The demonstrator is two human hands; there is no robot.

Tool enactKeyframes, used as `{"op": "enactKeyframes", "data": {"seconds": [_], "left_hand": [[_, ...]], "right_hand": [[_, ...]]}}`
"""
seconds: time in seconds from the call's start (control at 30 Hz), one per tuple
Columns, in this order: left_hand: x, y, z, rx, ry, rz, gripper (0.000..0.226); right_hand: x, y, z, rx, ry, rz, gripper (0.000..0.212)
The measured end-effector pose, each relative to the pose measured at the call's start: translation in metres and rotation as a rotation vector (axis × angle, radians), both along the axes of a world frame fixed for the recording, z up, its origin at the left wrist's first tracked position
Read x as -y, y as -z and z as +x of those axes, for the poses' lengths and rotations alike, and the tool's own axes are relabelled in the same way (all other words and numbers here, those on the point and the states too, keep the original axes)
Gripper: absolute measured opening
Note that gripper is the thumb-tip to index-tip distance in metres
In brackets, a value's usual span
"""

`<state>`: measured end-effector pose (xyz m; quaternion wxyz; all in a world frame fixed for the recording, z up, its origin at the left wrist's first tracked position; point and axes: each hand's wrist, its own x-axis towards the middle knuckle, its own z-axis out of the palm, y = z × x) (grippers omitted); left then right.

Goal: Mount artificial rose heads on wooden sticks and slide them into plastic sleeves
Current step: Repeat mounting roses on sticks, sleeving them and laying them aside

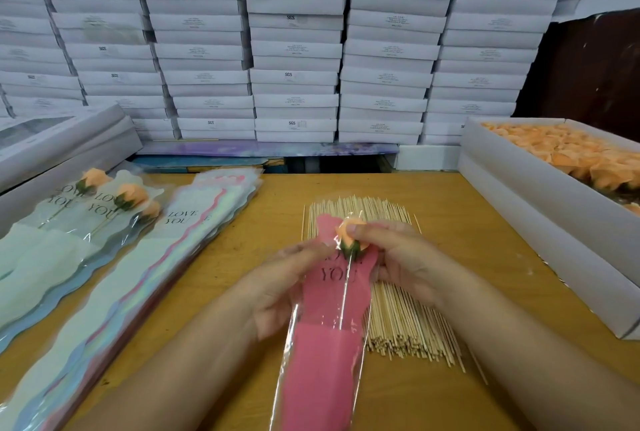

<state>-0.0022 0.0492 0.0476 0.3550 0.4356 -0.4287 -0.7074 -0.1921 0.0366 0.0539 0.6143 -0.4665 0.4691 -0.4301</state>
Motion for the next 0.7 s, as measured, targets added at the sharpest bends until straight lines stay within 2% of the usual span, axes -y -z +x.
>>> {"op": "enactKeyframes", "data": {"seconds": [0.07, 0.13, 0.23, 0.33, 0.4, 0.57, 0.7], "left_hand": [[-0.004, 0.001, -0.001, 0.027, 0.080, 0.017, 0.034], [-0.006, 0.003, -0.002, 0.039, 0.154, 0.047, 0.034], [-0.008, 0.006, -0.004, 0.032, 0.226, 0.059, 0.040], [-0.010, 0.007, -0.005, 0.049, 0.270, 0.059, 0.028], [-0.011, 0.006, -0.006, 0.050, 0.249, 0.073, 0.026], [-0.013, 0.004, -0.009, 0.035, 0.111, 0.054, 0.041], [-0.014, 0.003, -0.010, 0.031, 0.066, 0.055, 0.040]], "right_hand": [[0.002, -0.002, -0.004, 0.025, 0.040, -0.006, 0.041], [0.003, -0.004, -0.007, 0.037, 0.058, -0.011, 0.041], [0.006, -0.004, -0.012, 0.047, 0.086, -0.013, 0.033], [0.007, -0.004, -0.015, 0.055, 0.093, -0.016, 0.025], [0.008, -0.003, -0.017, 0.070, 0.091, -0.013, 0.023], [0.002, -0.004, -0.017, 0.054, 0.029, 0.058, 0.047], [-0.005, -0.002, -0.013, -0.021, -0.040, 0.089, 0.034]]}}
